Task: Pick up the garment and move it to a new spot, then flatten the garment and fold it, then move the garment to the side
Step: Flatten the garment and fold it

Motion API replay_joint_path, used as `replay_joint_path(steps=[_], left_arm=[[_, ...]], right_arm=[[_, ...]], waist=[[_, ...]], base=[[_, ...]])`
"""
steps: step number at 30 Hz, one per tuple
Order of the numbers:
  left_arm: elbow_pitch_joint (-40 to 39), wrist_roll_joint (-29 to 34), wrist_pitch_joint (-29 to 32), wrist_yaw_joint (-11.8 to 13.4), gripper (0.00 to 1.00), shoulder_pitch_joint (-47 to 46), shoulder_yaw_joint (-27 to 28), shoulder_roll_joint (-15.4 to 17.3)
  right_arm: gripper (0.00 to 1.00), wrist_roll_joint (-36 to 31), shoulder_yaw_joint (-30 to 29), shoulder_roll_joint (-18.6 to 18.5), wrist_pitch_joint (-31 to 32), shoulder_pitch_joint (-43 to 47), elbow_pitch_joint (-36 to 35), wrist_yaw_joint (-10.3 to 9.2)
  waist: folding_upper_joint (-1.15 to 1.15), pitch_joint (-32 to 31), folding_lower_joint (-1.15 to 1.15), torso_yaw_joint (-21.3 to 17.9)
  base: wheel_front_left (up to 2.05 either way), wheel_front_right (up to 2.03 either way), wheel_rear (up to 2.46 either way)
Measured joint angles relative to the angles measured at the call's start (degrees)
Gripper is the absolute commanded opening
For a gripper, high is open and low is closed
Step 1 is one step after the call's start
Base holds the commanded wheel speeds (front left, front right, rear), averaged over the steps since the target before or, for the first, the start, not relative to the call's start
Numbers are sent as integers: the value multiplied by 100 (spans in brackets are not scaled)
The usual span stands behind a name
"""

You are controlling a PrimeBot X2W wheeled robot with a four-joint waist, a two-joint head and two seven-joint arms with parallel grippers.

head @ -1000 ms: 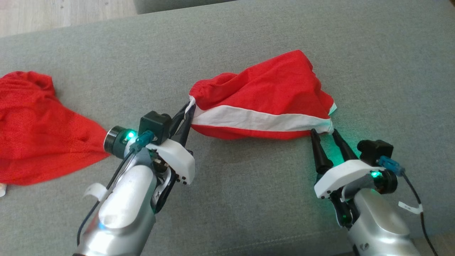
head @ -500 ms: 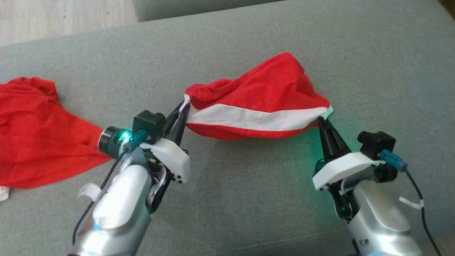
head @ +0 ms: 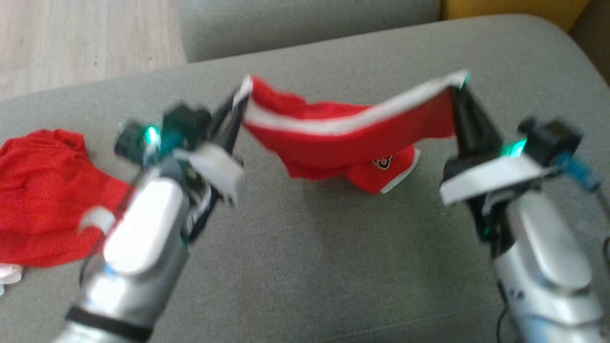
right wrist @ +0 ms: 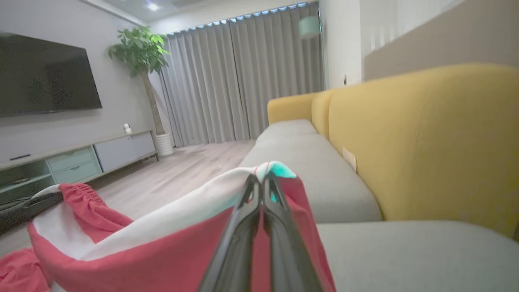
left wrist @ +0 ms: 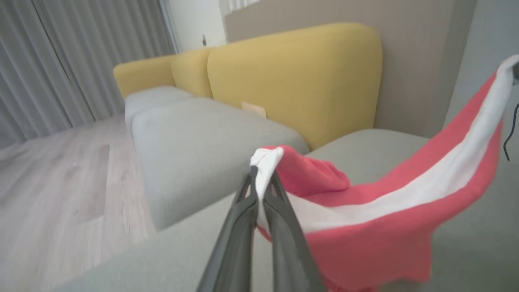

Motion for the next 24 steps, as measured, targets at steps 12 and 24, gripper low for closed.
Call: replay_joint_path(steps=[12,24], left_arm=[[-159,-147,196,-97,0,-1190,292,122],[-591,-594,606,58,0,-989,410,112]], right_arm=[[0,37,-330,-160,873,-884,-912,0],[0,-165,-679,32,1325,-452,-1571,0]], waist=[[0,-511,0,103],[0,-608,0,187]], base=[[0,0,0],[0,0,0]])
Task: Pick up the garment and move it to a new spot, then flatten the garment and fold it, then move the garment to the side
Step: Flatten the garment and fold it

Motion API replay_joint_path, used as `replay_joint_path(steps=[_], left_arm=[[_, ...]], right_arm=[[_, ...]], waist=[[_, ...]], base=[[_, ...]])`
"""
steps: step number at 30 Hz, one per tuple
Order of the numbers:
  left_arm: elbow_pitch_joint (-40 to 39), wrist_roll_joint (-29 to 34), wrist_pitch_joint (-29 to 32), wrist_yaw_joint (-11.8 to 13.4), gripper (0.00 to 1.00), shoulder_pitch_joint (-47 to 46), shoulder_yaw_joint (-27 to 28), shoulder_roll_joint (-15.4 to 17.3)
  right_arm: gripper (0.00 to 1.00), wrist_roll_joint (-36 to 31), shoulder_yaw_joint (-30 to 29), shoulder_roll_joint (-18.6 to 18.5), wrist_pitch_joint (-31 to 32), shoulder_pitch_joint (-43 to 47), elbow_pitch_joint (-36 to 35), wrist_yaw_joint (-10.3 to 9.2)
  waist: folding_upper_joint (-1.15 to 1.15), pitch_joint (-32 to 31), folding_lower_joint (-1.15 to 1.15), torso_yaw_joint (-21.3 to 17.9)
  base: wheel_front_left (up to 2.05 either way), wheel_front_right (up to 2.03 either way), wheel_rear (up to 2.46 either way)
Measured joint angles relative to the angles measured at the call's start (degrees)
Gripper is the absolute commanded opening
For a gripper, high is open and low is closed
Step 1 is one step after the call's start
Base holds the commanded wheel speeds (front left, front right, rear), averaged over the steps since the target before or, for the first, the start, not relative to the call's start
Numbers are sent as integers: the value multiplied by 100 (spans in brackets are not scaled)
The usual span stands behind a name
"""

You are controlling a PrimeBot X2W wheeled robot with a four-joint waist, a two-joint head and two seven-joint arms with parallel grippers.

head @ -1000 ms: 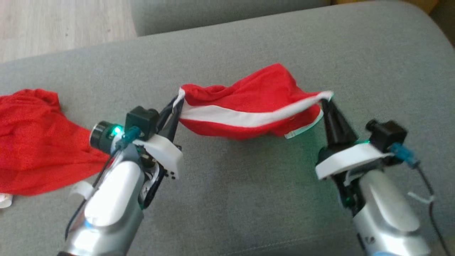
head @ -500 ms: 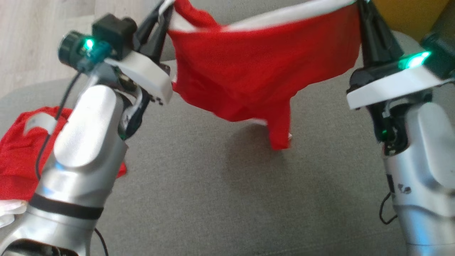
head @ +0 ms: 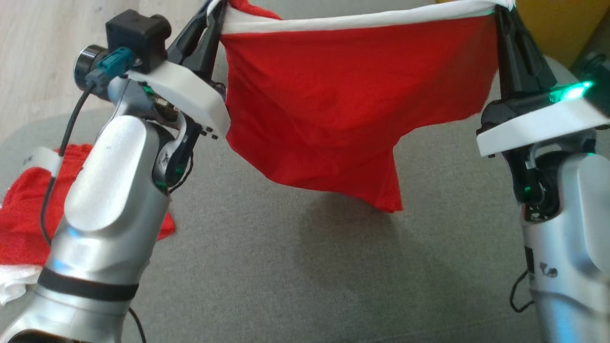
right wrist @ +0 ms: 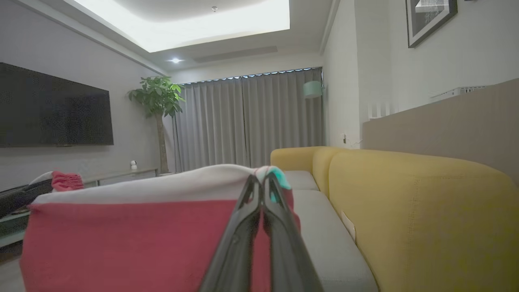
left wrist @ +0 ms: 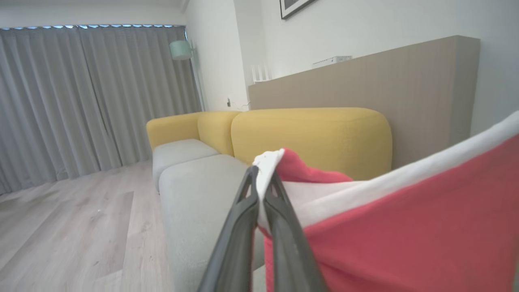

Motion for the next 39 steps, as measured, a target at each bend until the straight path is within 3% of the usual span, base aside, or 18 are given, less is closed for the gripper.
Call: replay_joint_path(steps=[8,15,22,30,35,39], left_arm=[[-91,-183,486,100,0,-256,219,38],[1445,-94,218,102,0,-2500,558,140],[2611,-52,-935,250,0,-4049,844,-279],[3485,-159,-1328,52,0,-3689,888,-565],[3695,-142,-1329,-124,0,-2579,804,-678],[3427,-2,-1328,-170,0,-1429,708,-683]], right_arm=[[0,-178,33,-3,176,-527,165,0],[0,-466,435,-65,-598,-3446,2439,1],[0,-966,-32,4,-1790,-5154,4033,1],[0,-979,-115,164,-1931,-4853,4975,1],[0,-709,264,172,-1928,-3819,5521,1],[0,-337,914,92,-1892,-3179,5871,2]], waist=[[0,596,0,-61],[0,1812,0,-271],[0,2490,1,-402],[0,2600,1,-253],[0,2474,1,-147],[0,2274,0,-81]], base=[[0,0,0],[0,0,0],[0,0,0],[0,0,0],[0,0,0],[0,0,0]])
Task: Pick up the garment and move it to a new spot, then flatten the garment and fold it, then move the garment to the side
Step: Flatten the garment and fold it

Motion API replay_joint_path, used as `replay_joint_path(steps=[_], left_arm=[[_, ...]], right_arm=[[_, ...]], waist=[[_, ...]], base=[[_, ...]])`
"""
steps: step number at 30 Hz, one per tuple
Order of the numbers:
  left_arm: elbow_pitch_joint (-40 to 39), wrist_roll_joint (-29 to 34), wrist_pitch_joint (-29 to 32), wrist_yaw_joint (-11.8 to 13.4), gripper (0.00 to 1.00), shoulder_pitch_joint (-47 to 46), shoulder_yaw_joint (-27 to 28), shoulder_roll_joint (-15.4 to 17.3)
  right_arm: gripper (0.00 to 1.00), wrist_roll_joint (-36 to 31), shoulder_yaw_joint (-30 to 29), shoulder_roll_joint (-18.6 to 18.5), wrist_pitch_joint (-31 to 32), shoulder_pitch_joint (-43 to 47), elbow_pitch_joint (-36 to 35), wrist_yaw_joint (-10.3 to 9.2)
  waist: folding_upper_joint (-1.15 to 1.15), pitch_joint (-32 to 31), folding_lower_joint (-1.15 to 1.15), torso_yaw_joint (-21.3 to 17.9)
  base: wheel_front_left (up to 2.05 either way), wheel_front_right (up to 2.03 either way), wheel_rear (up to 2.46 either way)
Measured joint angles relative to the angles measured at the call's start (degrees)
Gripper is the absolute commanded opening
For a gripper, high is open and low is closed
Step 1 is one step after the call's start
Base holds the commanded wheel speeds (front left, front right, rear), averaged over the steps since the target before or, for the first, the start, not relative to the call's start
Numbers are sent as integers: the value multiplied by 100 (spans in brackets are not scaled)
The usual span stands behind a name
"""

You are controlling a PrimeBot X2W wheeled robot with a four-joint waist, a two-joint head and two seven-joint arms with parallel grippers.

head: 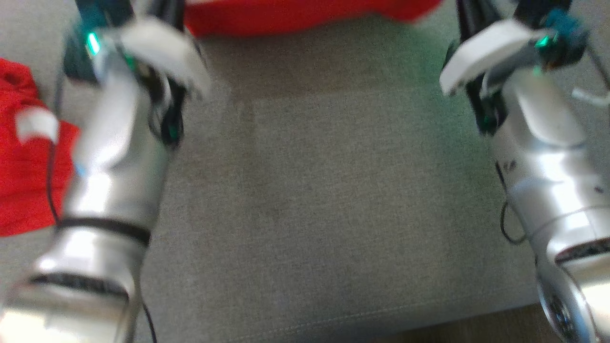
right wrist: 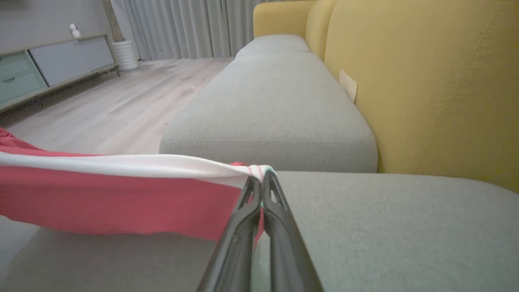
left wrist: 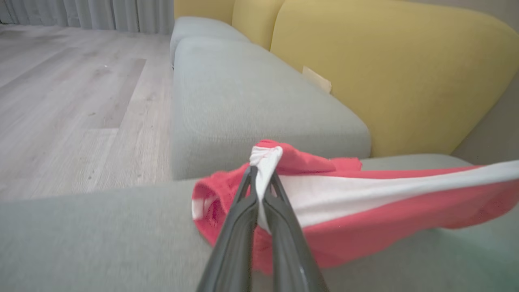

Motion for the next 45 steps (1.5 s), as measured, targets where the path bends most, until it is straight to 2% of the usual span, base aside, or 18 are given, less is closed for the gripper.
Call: replay_joint_path(steps=[3,4,8,16,23,31,36,40,45], left_arm=[[-243,112,0,-40,0,766,-70,-3],[-243,112,0,-40,0,766,-70,-3],[-520,372,0,-48,0,1506,-308,-2],[-975,736,0,-91,0,2386,-654,24],[-1216,781,0,-97,0,3046,-850,24],[-1601,771,14,-96,0,3897,-1114,4],[-2135,749,198,-87,0,4479,-1287,23],[-2583,682,380,-19,0,4651,-1299,52],[-2963,658,516,122,0,4572,-1267,125]], right_arm=[[0,378,564,-237,197,289,1,-1],[0,378,564,-237,197,289,1,-1],[0,938,1377,-700,550,739,-304,-1],[0,2194,2744,-1817,1414,1564,-1492,-1],[0,3009,3418,-2657,2074,2215,-2463,-1],[0,3608,3617,-3459,2669,3132,-3395,0],[0,3799,3519,-3906,2967,3651,-3963,0],[0,3728,3188,-4039,3070,3753,-4243,0],[0,3382,2835,-4008,3189,3627,-4452,0]], waist=[[0,-195,0,54],[0,-195,0,54],[0,-472,0,122],[0,-1016,0,192],[0,-1539,0,166],[1,-2086,-1,121],[1,-2211,-1,143],[0,-2182,-1,195],[0,-2041,-1,281]], base=[[0,0,0],[0,0,0],[0,0,0],[0,0,0],[0,0,0],[0,0,0],[0,0,0],[0,0,0],[0,0,0]])
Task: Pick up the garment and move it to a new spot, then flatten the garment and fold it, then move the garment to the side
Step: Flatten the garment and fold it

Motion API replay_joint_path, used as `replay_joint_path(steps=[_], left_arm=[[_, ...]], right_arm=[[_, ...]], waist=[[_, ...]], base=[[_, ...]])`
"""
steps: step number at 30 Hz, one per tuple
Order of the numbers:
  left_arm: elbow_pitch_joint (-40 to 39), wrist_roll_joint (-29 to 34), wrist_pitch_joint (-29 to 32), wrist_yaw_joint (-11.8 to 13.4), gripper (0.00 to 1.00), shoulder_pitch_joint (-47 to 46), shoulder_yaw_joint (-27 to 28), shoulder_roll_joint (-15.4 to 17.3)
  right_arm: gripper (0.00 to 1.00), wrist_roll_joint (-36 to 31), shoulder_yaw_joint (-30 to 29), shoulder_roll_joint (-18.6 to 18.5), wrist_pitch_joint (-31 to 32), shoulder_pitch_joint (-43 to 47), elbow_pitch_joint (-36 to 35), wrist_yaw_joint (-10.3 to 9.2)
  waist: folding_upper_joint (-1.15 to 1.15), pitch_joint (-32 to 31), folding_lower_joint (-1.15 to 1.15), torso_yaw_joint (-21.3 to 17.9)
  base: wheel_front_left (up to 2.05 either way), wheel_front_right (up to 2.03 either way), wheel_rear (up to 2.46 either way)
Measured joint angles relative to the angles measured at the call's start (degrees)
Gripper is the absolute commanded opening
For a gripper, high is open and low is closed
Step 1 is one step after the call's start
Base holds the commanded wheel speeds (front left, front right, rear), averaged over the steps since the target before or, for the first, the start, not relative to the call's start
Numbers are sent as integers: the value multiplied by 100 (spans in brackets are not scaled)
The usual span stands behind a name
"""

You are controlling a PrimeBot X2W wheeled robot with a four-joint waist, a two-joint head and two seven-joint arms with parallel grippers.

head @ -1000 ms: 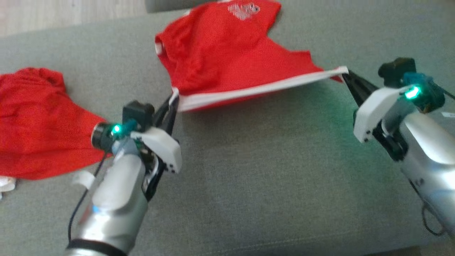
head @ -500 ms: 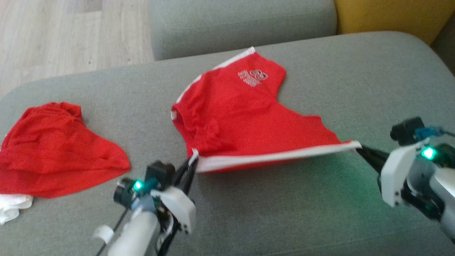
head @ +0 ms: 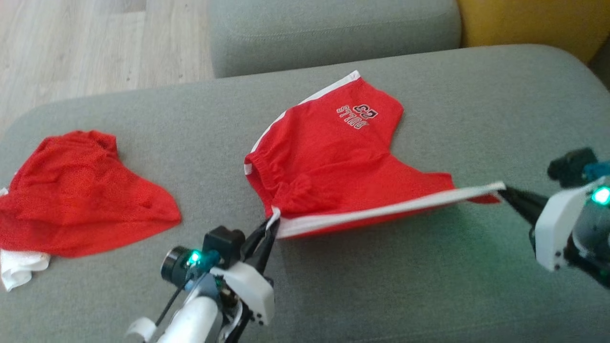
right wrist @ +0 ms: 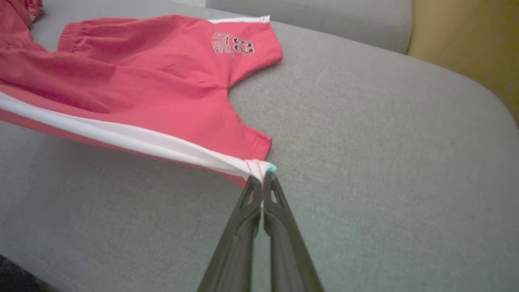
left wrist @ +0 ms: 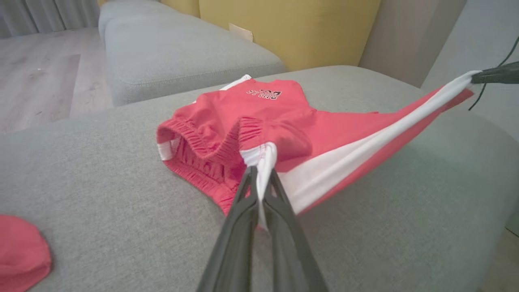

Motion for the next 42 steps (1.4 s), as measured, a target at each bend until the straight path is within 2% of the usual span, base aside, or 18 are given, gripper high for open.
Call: replay_joint_path(steps=[4,14,21,31,42], left_arm=[[-151,0,56,55,0,-180,43,-4],[32,-85,149,169,0,-1408,167,-126],[702,-181,103,223,0,-2381,145,-231],[1406,-450,-26,227,0,-3281,-179,-312],[1681,-1080,-62,504,0,-4003,-834,-315]], right_arm=[[0,-224,-223,94,58,-231,-14,0],[0,-1001,-396,493,66,-1740,420,0],[0,-1322,73,723,55,-2975,1160,0],[0,-1418,665,1009,-244,-4153,2219,0],[0,-1407,1129,1310,-709,-5001,3176,0]], waist=[[0,157,0,64],[0,879,0,411],[0,1552,0,709],[0,2227,1,910],[0,2695,1,996]], base=[[0,0,0],[0,0,0],[0,0,0],[0,0,0],[0,0,0]])
